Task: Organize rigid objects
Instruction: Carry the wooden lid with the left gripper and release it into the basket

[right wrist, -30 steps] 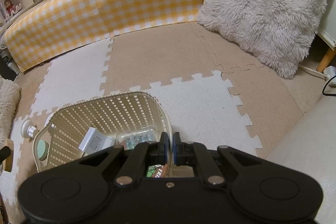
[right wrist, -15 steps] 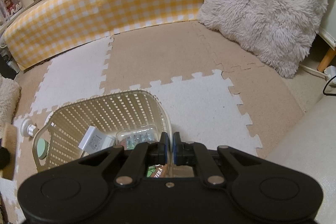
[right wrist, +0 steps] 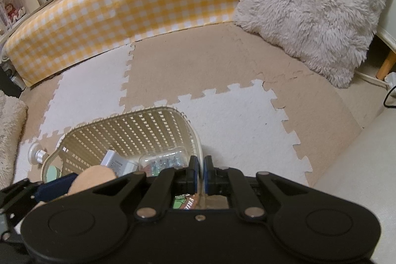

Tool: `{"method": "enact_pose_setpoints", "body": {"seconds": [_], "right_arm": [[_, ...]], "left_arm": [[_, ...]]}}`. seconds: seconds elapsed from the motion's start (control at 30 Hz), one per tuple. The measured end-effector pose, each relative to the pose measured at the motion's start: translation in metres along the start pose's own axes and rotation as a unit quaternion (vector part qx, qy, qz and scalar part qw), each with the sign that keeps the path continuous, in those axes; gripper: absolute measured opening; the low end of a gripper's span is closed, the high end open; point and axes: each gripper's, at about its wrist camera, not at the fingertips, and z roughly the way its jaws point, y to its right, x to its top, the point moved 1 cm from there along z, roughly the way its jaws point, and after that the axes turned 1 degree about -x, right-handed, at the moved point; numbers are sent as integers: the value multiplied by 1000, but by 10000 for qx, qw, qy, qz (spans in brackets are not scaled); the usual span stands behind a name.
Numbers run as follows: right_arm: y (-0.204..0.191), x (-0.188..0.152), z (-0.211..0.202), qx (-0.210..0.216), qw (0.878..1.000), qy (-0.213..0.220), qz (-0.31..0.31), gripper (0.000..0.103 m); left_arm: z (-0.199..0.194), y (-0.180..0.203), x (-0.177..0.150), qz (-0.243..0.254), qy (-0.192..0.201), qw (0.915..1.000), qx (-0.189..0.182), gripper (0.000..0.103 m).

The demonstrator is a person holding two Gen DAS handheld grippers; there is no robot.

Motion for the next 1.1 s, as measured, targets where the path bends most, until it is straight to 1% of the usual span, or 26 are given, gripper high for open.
{"method": "enact_pose_setpoints", "body": {"seconds": [0.1, 0.17, 0.33, 0.47, 0.83, 0.9, 1.1], "right_arm": [[0, 0, 0, 19, 10000, -7, 23, 5], [1, 1, 0, 29, 10000, -13, 38, 5], [5, 1, 1, 113, 9998, -49, 161, 5], [9, 2, 1, 214, 9993, -87, 310, 6], [9, 2, 1, 228, 9992, -91, 318, 6], [9, 2, 1, 238, 9991, -93, 330, 6], [10, 2, 1, 241, 9991, -93, 333, 6]], "left_arm": [[6, -6, 7, -168, -59, 9998, 9, 68], [11, -4, 13, -151, -112, 9998, 25, 68], [26, 7, 18, 298, -304, 9990, 97, 68], [38, 15, 16, 665, -512, 9963, 203, 68], [65, 26, 18, 1110, -758, 9908, 153, 68], [69, 26, 19, 1143, -773, 9903, 182, 68], [78, 26, 24, 1028, -794, 9914, 170, 68]]}}
